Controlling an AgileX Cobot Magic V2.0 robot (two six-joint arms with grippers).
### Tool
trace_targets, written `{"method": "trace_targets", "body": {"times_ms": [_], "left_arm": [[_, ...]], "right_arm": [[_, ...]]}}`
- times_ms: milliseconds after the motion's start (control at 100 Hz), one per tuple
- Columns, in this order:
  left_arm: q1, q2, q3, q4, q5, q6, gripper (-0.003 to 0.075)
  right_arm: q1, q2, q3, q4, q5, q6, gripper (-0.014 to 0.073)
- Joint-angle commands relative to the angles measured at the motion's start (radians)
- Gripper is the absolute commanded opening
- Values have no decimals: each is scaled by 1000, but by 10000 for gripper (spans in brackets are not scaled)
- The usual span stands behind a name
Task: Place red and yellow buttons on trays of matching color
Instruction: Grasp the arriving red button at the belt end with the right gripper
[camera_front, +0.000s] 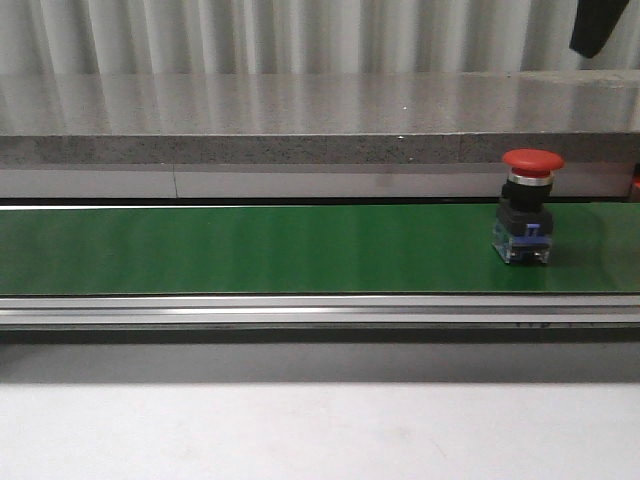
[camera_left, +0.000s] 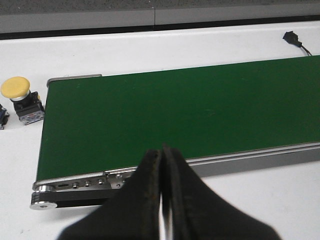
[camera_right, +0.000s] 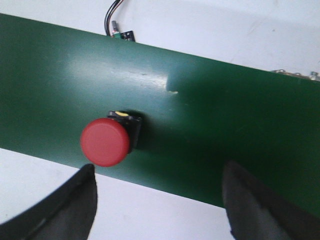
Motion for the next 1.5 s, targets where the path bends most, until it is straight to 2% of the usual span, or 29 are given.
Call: {"method": "trace_targets", "body": {"times_ms": [0,210,390,600,670,780,860,910,1220,1490], "left_arm": [[-8,-2,-27,-17,-62,-1,-20],[-8,-2,-27,-17,-62,-1,-20],[-8,-2,-27,-17,-62,-1,-20],[-8,-2,-27,-17,-62,-1,-20],[-8,-2,-27,-17,-62,-1,-20],[-8,-2,-27,-17,-62,-1,-20],[-8,-2,-27,-17,-62,-1,-20],[-8,-2,-27,-17,-62,-1,-20],[-8,-2,-27,-17,-62,-1,-20],[-8,-2,-27,-17,-62,-1,-20]], "right_arm": [[9,-6,-23,33,24,-15,528],[9,63,-23,81,27,9,528],[8,126,-23,-20,34,95,528],[8,175,-23,-25,41,121,515],[8,181,-23,-28,54,123,441],[5,185,-23,-33,72,132,249],[5,185,-23,-34,68,135,167],[5,185,-23,-35,66,135,145],[-15,154,-28,-36,52,135,142],[-167,91,-112,-36,69,135,142]]}}
